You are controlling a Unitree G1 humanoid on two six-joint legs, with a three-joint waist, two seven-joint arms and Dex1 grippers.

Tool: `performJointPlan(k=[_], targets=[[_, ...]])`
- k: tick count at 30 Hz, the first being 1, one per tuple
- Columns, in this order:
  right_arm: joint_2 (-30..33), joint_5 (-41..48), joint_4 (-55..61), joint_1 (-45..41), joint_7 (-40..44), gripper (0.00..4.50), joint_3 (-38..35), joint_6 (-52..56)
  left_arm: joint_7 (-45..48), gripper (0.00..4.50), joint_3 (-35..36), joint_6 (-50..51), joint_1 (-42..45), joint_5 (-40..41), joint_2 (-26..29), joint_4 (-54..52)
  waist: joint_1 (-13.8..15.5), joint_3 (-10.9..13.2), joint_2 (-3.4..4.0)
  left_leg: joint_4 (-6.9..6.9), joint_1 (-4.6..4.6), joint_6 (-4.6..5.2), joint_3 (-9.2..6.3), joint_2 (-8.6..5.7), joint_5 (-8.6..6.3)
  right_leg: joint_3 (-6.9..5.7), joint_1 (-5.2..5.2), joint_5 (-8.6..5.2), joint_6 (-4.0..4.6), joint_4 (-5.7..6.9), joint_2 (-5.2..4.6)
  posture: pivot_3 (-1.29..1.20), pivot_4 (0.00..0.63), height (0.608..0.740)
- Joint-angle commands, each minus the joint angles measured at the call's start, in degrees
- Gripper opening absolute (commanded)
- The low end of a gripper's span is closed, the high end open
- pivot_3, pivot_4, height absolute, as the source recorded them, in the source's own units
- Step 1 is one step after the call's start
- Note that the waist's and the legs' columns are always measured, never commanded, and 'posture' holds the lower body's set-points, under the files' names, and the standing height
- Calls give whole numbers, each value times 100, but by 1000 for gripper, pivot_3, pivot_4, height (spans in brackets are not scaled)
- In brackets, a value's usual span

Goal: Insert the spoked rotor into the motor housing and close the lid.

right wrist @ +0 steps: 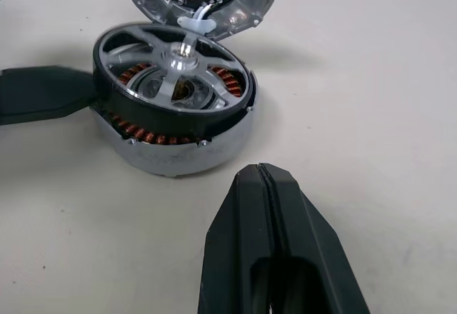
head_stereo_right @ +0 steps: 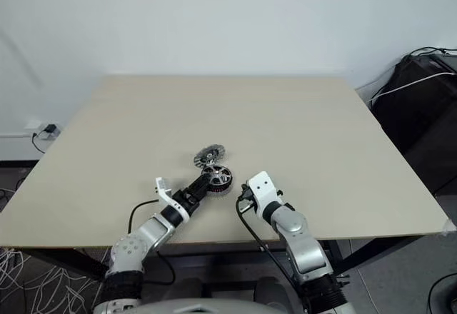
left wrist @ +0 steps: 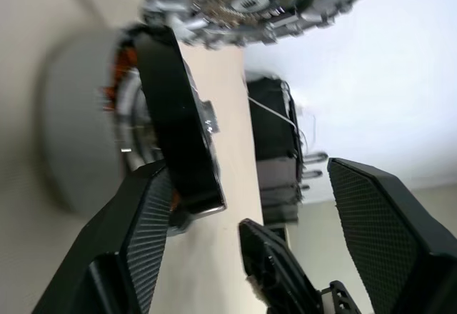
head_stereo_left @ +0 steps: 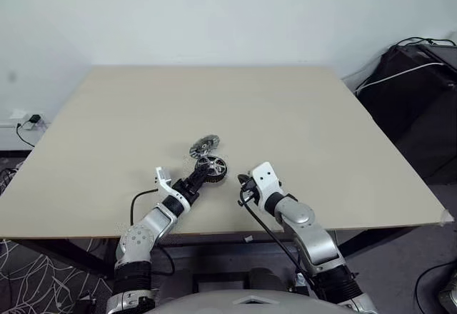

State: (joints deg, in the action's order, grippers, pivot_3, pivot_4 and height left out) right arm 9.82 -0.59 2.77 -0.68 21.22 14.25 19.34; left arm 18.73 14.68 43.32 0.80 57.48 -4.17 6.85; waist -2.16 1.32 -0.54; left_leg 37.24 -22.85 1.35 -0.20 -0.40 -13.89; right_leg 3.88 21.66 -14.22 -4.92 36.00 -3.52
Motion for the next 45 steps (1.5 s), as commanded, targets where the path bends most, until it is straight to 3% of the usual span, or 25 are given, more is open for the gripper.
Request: performJointPlan(k=[1, 9, 16, 26, 34, 41, 45], targets=[[-14, 45, 224, -72, -21, 0, -66, -75, -60, 3624, 69, 57, -119, 203, -39, -580, 5, 0, 0, -1, -2, 7, 0, 0, 4, 0, 2, 0, 0, -1, 0, 0, 0, 740], [-64, 48, 153, -142, -4, 0, -40, -99, -112, 3624, 81, 77, -601, 302, 49, -1288, 0, 1, 0, -4, -6, -5, 1, 1, -3, 1, 9, -1, 2, 0, -1, 0, 0, 740], [-105, 46, 86, -190, 17, 0, -16, -119, -388, 3624, 74, 80, -639, 251, 15, -1241, 4, 1, -1, -3, -6, -8, 1, 0, -5, 1, 9, -1, 2, 0, -2, 0, 0, 740], [-103, 51, 76, -190, 17, 0, -33, -154, -129, 3624, -574, -208, -333, -646, 73, -993, 50, 2, -1, 3, -5, -8, 0, -6, -4, 0, 0, 0, 1, 0, -2, 0, 0, 740], [-70, 56, 135, -124, -16, 0, -77, -134, 367, 3624, -317, -497, -516, -485, 23, -1112, 56, 2, 0, 2, -6, -8, 0, -5, -4, 0, 3, 0, 1, -1, -2, 0, 0, 740], [-69, 56, 114, -164, 0, 0, -55, -117, 52, 3624, 219, -397, -726, 216, -239, -1024, -9, 4, -2, -1, -7, -6, 1, 2, -3, 0, 9, -1, 1, 0, 0, 0, 0, 740], [-64, 58, 100, -172, 20, 0, -41, -116, 164, 3624, -79, -996, -854, -476, -141, -1062, 2, 5, -3, -1, -7, 0, 1, 0, 0, 0, 8, -1, 1, -1, -1, 0, 0, 740]])
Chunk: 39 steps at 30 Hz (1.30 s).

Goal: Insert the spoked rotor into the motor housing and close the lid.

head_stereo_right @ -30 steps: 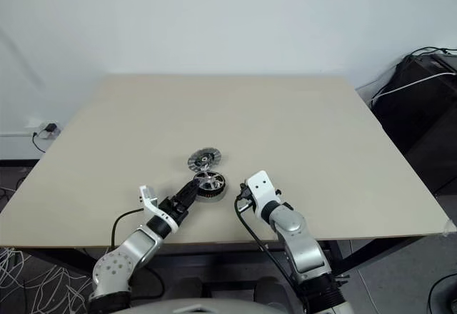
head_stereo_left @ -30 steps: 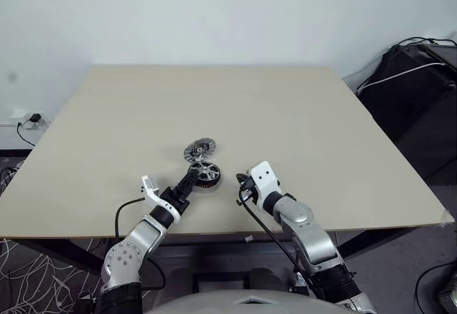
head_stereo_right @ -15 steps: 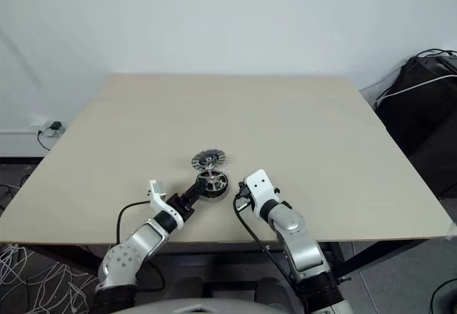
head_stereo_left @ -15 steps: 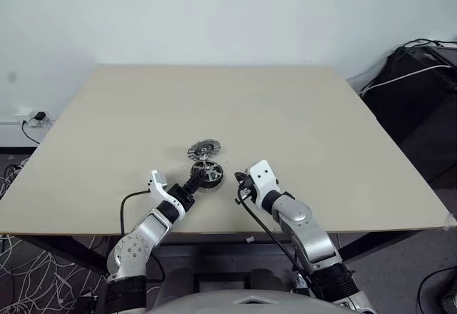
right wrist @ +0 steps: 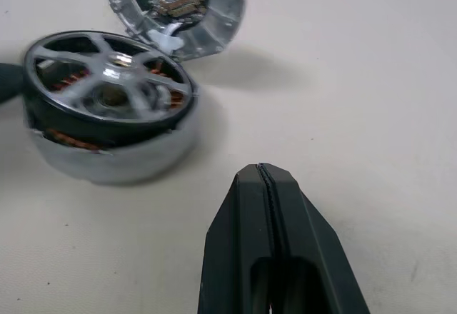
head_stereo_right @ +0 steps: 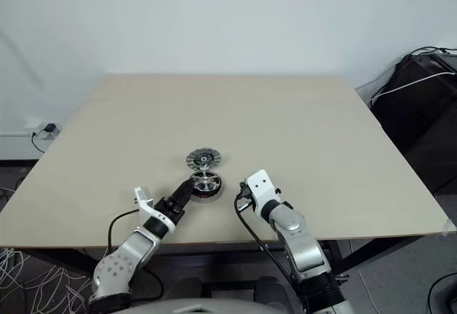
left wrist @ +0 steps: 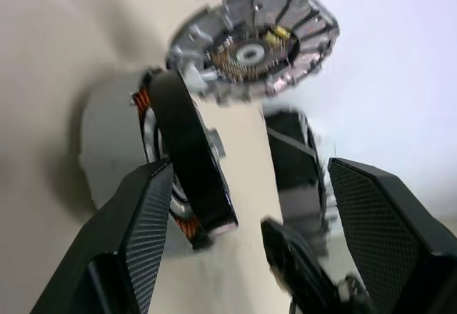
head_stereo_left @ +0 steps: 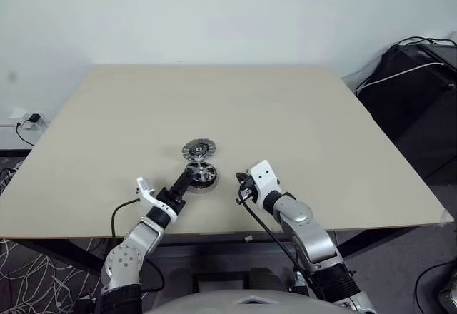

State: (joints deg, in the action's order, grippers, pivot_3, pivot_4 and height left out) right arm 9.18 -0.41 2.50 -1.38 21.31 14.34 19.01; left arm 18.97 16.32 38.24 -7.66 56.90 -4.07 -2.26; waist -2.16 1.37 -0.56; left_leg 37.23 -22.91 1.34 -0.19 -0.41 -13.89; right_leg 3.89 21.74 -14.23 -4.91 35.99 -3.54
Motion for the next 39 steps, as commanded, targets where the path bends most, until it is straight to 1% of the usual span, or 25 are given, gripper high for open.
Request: performJointPlan(k=[1, 5, 6, 8, 10, 12, 14, 16, 19, 20, 21, 23, 24, 27, 30, 34, 37, 39], targets=[[-1, 40, 123, -108, 15, 0, -46, -81, 123, 3624, -409, -668, -28, -753, -87, -100, 6, 0, -1, 0, 0, -1, 0, 0, -1, 0, -1, 0, 0, -1, 0, 0, 0, 740], [-7, 42, 117, -128, 21, 0, -35, -78, 47, 3624, -639, -1041, -13, -1315, -33, 101, 22, -4, 6, 4, 7, -9, 0, -2, -5, 0, -10, 1, 0, 0, -1, 0, 0, 740], [-8, 42, 118, -129, 21, 0, -35, -79, -2, 3624, -709, -1237, 3, -1558, -8, 156, 24, -5, 7, 4, 11, -10, 0, -2, -5, 0, -13, 1, 0, 0, -1, 0, 0, 740], [-6, 39, 124, -127, 18, 0, -35, -78, -15, 3624, -744, -1385, 23, -1721, -22, 219, 26, -8, 12, 4, 16, -12, -1, -1, -6, 0, -16, 5, 3, 1, -1, 0, 0, 740], [1, 42, 137, -111, 16, 0, -43, -75, -21, 3624, -943, -1660, 31, -2196, 107, 305, 25, -13, 20, 4, 19, -12, -1, 0, -6, -1, -17, 10, 7, 2, -2, 0, 0, 740], [11, 42, 142, -96, 14, 0, -48, -78, 14, 3624, -989, -1775, 29, -2315, 99, 381, 25, -17, 26, 4, 22, -12, -2, 0, -6, -1, -19, 10, 4, 2, -2, 0, 0, 740], [14, 45, 145, -91, 7, 0, -53, -76, 77, 3624, -883, -1649, 16, -2085, 18, 407, 25, -18, 28, 4, 23, -12, -4, 2, -6, -1, -19, 10, 2, 3, -1, 0, 0, 740], [15, 47, 149, -88, 0, 0, -56, -73, 119, 3624, -636, -1326, -5, -1527, -102, 384, 17, -19, 29, 4, 23, -11, -8, 12, -5, -2, -18, 8, -4, 4, -1, 0, 0, 740], [20, 50, 154, -87, 3, 0, -57, -68, -96, 3624, -160, -1172, 21, -789, -339, 370, 5, -19, 29, 4, 22, -11, -8, 30, -5, -2, -15, 5, -9, 3, 1, 0, 0, 740], [26, 52, 159, -84, 6, 0, -58, -66, -139, 3624, -83, -1218, 16, -689, -368, 350, 3, -19, 29, 4, 21, -11, -8, 30, -5, -2, -15, 5, -9, 3, 2, 0, 0, 740], [31, 53, 163, -83, 11, 0, -58, -63, -258, 3624, -89, -1419, 3, -844, -368, 346, -2, -18, 27, 4, 20, -10, -7, 32, -5, -1, -14, 5, -8, 3, 3, 0, 0, 740], [39, 56, 164, -87, 21, 0, -53, -61, -395, 3624, -295, -1880, -27, -1413, -261, 408, -15, -18, 25, 4, 21, -10, -6, 29, -5, 2, -13, 11, 3, 1, 8, 0, 0, 740], [40, 56, 152, -98, 25, 0, -47, -64, -421, 3624, -403, -2075, -38, -1652, -230, 444, -23, -18, 24, 4, 21, -11, -4, 7, -4, 3, -13, 15, 9, 1, 11, 0, 0, 740], [39, 56, 132, -129, 39, 0, -33, -68, -504, 3624, -628, -2543, -26, -2167, -196, 540, -37, -18, 24, 3, 26, -12, -9, 3, -4, 3, -13, 19, 15, 3, 15, 0, 0, 740], [37, 55, 131, -133, 47, 0, -31, -71, -659, 3624, -1016, -3136, 16, -3068, 18, 702, -63, -18, 25, 2, 29, -13, -12, 4, -4, 3, -14, 18, 11, 5, 16, 0, 0, 740], [39, 48, 143, -121, 51, 0, -35, -66, -775, 3624, -1355, -3590, 117, -3861, 219, 956, -71, -18, 26, -1, 29, -13, -13, 4, -4, 3, -13, 17, 10, 5, 15, 0, 0, 740], [45, 48, 162, -103, 46, 0, -48, -63, -870, 3624, -1454, -3868, 182, -4257, 288, 1065, -56, -18, 26, -1, 28, -13, -13, 3, -4, 2, -12, 18, 11, 4, 13, 0, 0, 740], [50, 52, 163, -101, 44, 0, -63, -63, -942, 3624, -1619, -4273, 241, -4755, 453, 1213, -41, -15, 23, -1, 23, -13, -13, 3, -4, 2, -9, 18, 11, 3, 13, 0, 0, 740]])
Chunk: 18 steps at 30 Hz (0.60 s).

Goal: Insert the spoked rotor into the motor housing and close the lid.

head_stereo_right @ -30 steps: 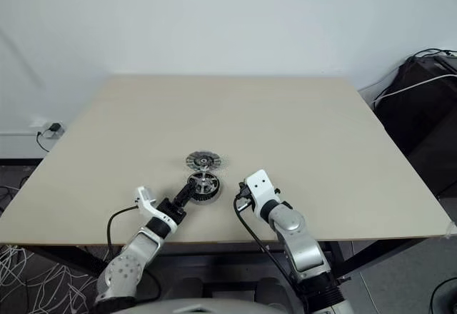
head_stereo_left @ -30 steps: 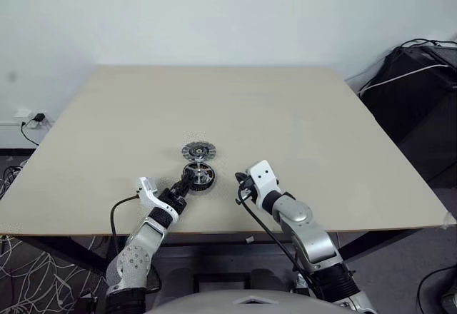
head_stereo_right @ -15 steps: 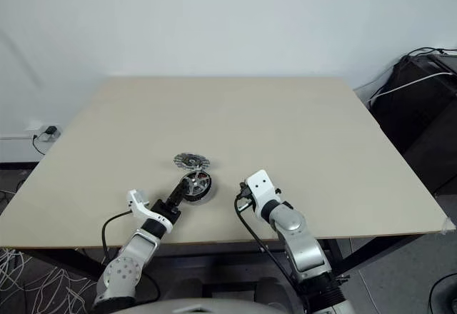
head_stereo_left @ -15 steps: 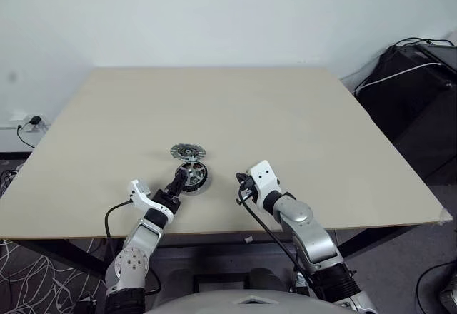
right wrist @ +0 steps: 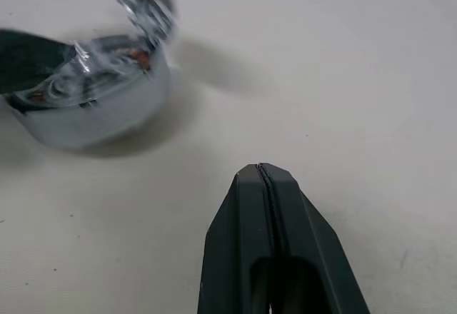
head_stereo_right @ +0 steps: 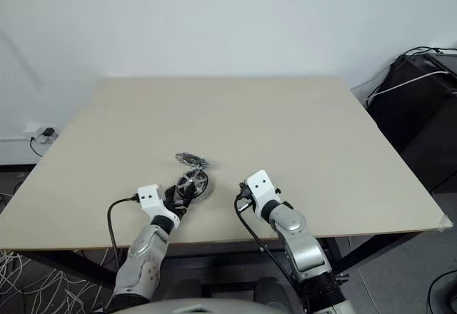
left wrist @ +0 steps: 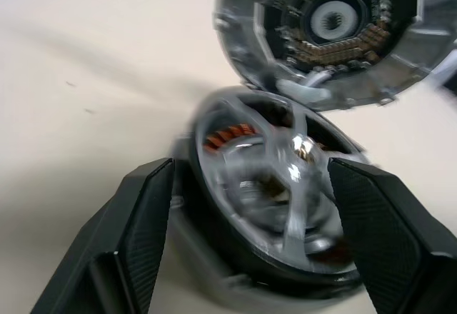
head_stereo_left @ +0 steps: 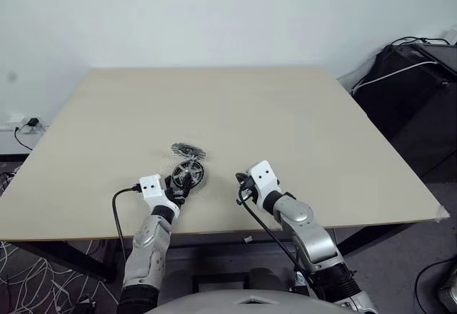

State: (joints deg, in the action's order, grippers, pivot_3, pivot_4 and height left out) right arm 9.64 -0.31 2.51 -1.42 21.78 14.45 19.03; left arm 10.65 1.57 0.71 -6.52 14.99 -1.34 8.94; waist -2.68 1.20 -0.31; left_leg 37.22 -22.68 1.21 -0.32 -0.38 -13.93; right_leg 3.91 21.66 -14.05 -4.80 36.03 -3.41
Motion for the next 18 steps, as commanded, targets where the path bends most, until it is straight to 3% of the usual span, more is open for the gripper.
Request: performJointPlan(k=[1, 4, 8, 11, 14, 18], targets=[[6, 42, 160, -95, -7, 0, -76, -67, -244, 3624, -186, -698, 161, -803, 223, 188, 29, 2, -3, 0, -5, 0, 0, -1, 0, 0, 4, 1, 3, 0, 0, 0, 0, 740], [7, 45, 156, -98, -13, 0, -79, -69, -506, 3624, -107, -1018, 249, -1000, 181, 412, 84, 2, -3, -1, -15, 1, 1, -4, 0, 0, 10, 0, 7, -5, -5, 0, 0, 740], [5, 47, 164, -94, -11, 0, -75, -74, 434, 3624, 561, 184, 134, 1366, -432, -164, 123, 4, -7, -1, -31, 10, 2, 8, 0, 0, 19, -1, 5, -9, -20, 0, 0, 740], [-7, 52, 203, -107, 3, 0, -61, -94, 1212, 3624, 759, 1161, -148, 2721, -409, -585, 91, 8, -10, 1, -37, 18, 1, 16, 4, -2, 26, -5, -1, -6, -14, 0, 0, 740], [-28, 95, 299, -118, 59, 0, -27, -129, 1489, 3624, 953, 1677, -417, 3526, -413, -939, 54, 10, -14, 0, -37, 26, 3, 16, 9, -2, 26, -6, -1, -7, -13, 0, 0, 740], [-24, 227, 466, -110, 304, 0, 96, -73, 1656, 3624, 1013, 1984, -712, 3985, -382, -1250, 50, 10, -15, 2, -35, 26, 2, 18, 9, -1, 22, -6, -1, -6, -11, 0, 0, 740]])
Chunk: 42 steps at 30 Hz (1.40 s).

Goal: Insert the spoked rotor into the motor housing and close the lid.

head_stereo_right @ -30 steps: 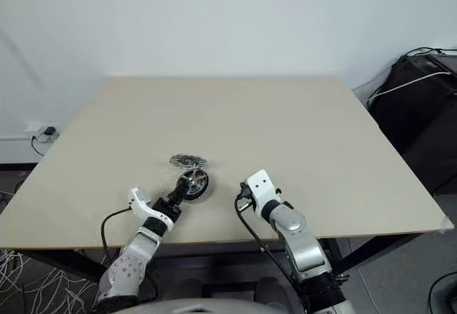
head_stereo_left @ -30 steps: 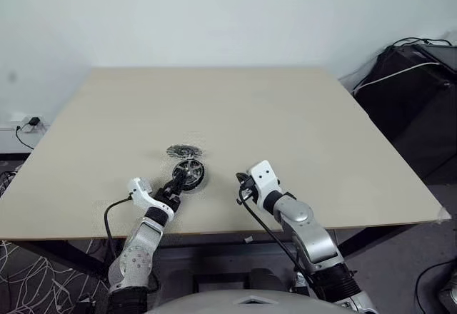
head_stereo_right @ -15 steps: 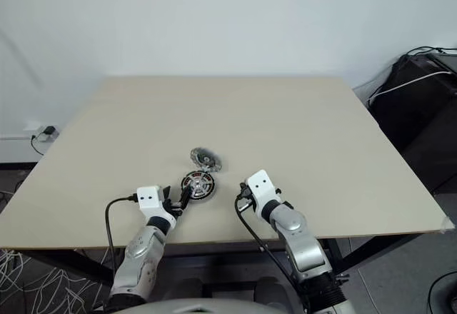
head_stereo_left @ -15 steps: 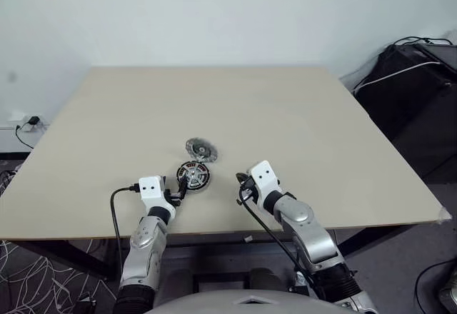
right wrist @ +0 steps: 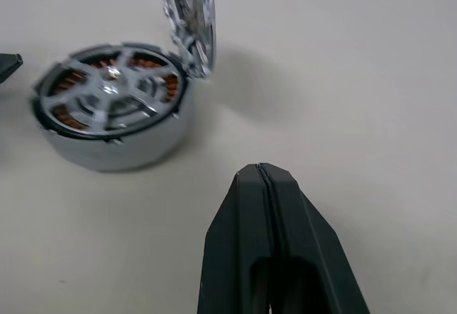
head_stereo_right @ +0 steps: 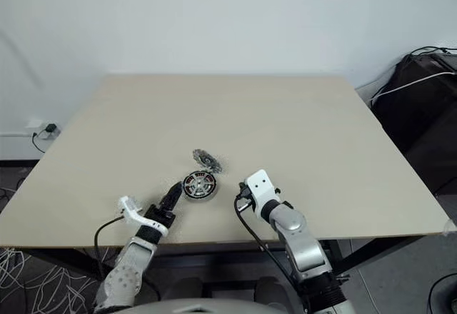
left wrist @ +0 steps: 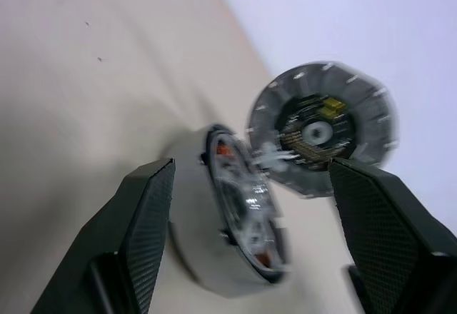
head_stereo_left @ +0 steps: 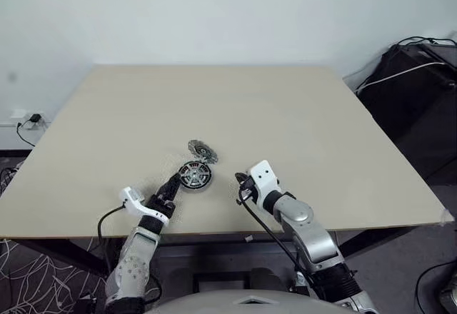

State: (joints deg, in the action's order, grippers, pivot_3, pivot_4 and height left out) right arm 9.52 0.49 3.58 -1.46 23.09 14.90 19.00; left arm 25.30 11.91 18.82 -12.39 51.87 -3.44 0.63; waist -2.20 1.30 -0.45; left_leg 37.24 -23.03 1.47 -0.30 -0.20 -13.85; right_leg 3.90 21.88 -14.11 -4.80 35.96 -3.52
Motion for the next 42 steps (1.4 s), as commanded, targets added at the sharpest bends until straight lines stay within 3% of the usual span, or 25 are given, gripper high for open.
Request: performJointPlan(k=[1, 4, 10, 14, 16, 20, 28, 34, 42], targets=[[-9, 195, 395, -104, 258, 0, 83, -41, 227, 3624, -53, 197, -193, 297, -145, -484, 2, 0, 0, 1, 0, 0, 0, 0, 0, 0, -1, 0, 0, 0, 0, 0, 0, 740], [8, 347, 496, -123, 517, 0, 193, 74, 215, 3624, -77, 112, -315, 169, -109, -596, 7, 0, -1, 2, 1, -3, 0, -2, -2, 0, -3, 0, 0, 0, 0, 0, 0, 740], [-7, 337, 365, -352, 767, 0, 509, 142, 123, 1758, -110, -182, -384, -348, 60, -733, 6, 1, -1, 3, 2, -18, 0, -13, -10, 0, -2, 0, 1, 0, 0, 0, 0, 740], [-164, -58, -170, -744, 459, 0, 726, 75, 221, 422, -468, -861, -322, -1626, 543, -658, 5, 0, -2, 1, 3, -23, -1, -25, -10, -1, -1, 1, 2, 1, 4, 0, 0, 740], [-275, -132, -406, -924, 362, 0, 750, 41, 297, 36, -631, -1132, -300, -2057, 731, -623, 6, 0, 0, -2, 6, -26, 0, -25, -9, 0, 0, 1, 3, 1, 6, 0, 0, 740], [-487, -246, -884, -1264, 286, 0, 792, -59, 412, 36, -1036, -1713, -303, -3073, 1190, -424, 7, 1, 4, -7, 5, -27, 1, -25, -8, 0, 0, 1, 5, 0, 2, 0, 0, 740], [-921, -336, -1695, -1765, 131, 0, 764, -382, 720, 36, -1383, -1972, -433, -3507, 1491, -346, -16, 3, 14, -13, 6, -27, 0, -19, -8, 0, 6, 1, 6, 7, 3, 0, 0, 740], [-1164, -377, -2204, -2004, 123, 0, 790, -684, 392, 36, -1565, -2903, -506, -4410, 1600, -47, -30, 4, 21, -13, 10, -27, 0, -19, -8, 1, 2, 1, 6, 8, 1, 0, 0, 740], [-1328, -416, -2889, -2226, 194, 0, 760, -884, 130, 36, -1625, -3486, -567, -4800, 1591, 220, -36, 3, 27, -13, 13, -27, -1, -18, -7, 1, 3, 1, 5, 13, 1, 0, 0, 740]])
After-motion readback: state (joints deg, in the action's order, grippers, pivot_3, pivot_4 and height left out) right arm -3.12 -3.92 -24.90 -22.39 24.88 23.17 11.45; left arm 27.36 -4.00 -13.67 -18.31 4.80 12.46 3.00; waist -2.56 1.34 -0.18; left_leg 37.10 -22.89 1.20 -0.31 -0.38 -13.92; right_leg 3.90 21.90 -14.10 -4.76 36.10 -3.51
